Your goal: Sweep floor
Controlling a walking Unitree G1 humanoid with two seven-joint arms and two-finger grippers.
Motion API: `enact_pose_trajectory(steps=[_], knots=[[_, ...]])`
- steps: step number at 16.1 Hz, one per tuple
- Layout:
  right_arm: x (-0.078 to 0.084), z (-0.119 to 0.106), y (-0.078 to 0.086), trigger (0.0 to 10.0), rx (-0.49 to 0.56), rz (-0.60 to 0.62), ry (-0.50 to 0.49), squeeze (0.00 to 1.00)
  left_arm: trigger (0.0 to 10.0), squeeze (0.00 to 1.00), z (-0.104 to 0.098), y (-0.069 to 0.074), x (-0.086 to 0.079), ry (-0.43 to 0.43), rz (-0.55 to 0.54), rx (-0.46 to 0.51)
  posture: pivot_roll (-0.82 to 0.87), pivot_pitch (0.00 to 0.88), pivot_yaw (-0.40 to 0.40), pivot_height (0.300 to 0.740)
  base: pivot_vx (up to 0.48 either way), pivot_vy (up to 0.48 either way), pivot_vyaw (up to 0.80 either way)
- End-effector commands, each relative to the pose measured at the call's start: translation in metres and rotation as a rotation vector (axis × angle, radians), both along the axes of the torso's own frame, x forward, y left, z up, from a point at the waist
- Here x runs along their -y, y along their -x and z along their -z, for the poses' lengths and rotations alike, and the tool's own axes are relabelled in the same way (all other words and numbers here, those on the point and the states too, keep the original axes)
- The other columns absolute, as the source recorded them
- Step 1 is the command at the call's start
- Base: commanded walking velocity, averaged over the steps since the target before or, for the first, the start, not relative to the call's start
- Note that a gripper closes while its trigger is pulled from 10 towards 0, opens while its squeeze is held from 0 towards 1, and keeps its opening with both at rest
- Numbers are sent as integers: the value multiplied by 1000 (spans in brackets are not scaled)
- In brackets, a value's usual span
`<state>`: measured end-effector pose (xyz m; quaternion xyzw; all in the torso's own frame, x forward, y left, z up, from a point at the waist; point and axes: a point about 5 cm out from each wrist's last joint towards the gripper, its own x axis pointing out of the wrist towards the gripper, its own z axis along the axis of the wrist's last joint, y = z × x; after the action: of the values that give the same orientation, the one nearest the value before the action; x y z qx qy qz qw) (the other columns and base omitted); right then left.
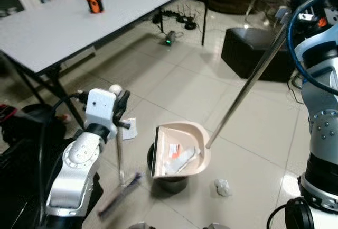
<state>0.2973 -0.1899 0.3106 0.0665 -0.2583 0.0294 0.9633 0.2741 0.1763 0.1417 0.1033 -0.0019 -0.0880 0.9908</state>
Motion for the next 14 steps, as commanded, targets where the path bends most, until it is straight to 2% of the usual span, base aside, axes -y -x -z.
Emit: enact_pose_trajectory(steps=[1, 5, 6, 8, 10, 11, 14], knots=[[-2, -8, 2, 10000, 62, 7, 22, 0, 10000, 0, 0, 0, -6, -25, -30, -5, -35, 58, 58, 740, 0, 0, 0], [-22, -4, -6, 10000, 113, -41, 112, 0, 10000, 0, 4, 3, -12, -41, -52, -24, -33, 58, 58, 740, 0, 0, 0], [-33, -2, -9, 10000, 135, -73, 152, 0, 10000, 0, 4, 3, -13, -43, -56, -26, -26, 56, 58, 740, 0, 0, 0], [-43, 1, -11, 10000, 163, -103, 189, 0, 10000, 0, 4, 3, -13, -45, -60, -26, -21, 57, 57, 740, 0, 0, 0], [-65, 6, -12, 10000, 238, -149, 298, 0, 10000, 0, 4, 3, -13, -48, -65, -28, -21, 55, 58, 740, 0, 0, 0], [-71, 7, -11, 10000, 257, -167, 321, 0, 10000, 0, 4, 3, -13, -48, -67, -28, -21, 55, 58, 740, 0, 0, 0], [-103, 17, -2, 10000, 348, -288, 413, 0, 10000, 0, 4, 4, -12, -50, -67, -30, -16, 61, 59, 740, 0, 0, 0]])
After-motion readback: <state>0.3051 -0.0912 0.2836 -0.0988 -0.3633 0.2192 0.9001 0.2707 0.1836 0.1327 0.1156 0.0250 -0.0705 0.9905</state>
